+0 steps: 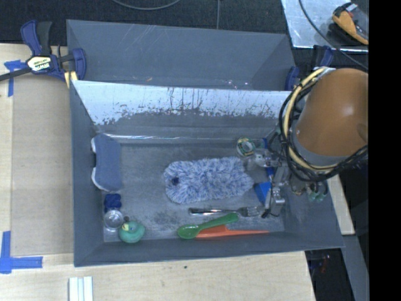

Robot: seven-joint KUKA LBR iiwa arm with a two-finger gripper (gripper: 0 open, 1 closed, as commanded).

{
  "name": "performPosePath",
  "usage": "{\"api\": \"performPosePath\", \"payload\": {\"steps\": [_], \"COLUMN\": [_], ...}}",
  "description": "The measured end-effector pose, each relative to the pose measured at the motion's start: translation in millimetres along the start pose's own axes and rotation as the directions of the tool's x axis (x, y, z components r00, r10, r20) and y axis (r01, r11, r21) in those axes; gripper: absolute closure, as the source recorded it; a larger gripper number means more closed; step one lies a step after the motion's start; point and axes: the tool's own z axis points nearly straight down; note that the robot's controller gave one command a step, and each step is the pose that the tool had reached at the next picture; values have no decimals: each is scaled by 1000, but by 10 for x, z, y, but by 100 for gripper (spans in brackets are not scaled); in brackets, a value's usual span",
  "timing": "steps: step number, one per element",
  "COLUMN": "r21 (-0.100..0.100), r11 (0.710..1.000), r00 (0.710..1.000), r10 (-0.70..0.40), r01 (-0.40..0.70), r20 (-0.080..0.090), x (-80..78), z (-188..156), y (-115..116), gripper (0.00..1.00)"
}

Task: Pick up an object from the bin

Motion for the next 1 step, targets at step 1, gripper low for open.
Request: {"api": "performPosePath", "payload": {"steps": [1], "r21": [1], "r11": [1000], "r00": [1000], "r10": [-2], "r01": [2], "r20": [8], "x": [-17], "z": [-40], "y": [2], "gripper": [0]}}
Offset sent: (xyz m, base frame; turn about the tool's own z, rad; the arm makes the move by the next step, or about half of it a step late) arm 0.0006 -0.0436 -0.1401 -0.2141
